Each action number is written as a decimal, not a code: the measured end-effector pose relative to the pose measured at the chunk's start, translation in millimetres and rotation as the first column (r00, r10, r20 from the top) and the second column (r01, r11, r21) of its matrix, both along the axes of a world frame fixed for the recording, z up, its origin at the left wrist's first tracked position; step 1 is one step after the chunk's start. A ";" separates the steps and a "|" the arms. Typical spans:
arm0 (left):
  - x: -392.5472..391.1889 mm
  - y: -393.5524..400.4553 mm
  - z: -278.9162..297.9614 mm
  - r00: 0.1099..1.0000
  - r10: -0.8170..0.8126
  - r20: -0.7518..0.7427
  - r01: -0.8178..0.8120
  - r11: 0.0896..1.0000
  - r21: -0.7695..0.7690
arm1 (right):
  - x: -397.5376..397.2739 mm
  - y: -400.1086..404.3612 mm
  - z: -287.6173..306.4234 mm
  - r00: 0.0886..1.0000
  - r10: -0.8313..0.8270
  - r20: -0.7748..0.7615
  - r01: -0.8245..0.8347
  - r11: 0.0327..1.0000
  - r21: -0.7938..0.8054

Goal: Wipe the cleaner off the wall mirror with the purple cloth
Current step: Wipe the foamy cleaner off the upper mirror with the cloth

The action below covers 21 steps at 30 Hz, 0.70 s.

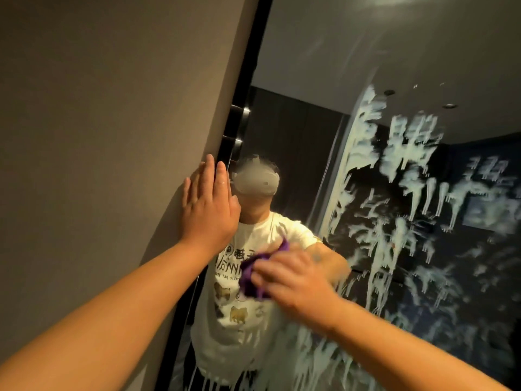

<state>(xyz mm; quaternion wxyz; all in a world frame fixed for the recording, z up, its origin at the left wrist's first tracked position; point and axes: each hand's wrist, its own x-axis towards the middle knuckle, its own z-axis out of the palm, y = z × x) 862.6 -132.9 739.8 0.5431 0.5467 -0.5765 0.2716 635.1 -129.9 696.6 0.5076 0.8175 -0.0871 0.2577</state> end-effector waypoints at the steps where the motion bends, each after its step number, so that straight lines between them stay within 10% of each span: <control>1: -2.8 1.6 1.1 1.000 0.006 0.014 -0.006 1.000 -0.004 | -1.4 4.0 32.1 0.998 0.007 0.069 -0.006 1.000 -0.011; 11: -62.0 -12.8 22.7 0.958 0.084 0.274 -0.056 0.993 -0.107 | -56.6 -1.4 350.4 0.616 -0.101 0.781 0.287 0.952 -0.103; 16: -61.6 -23.5 16.8 0.949 0.138 0.284 -0.094 0.982 -0.164 | -69.2 -15.1 362.8 0.640 -0.214 0.738 0.359 0.932 -0.041; 21: -61.0 -21.5 17.1 0.954 0.125 0.272 -0.082 0.983 -0.162 | -54.2 -18.0 255.0 0.856 -0.108 0.506 0.222 0.960 -0.170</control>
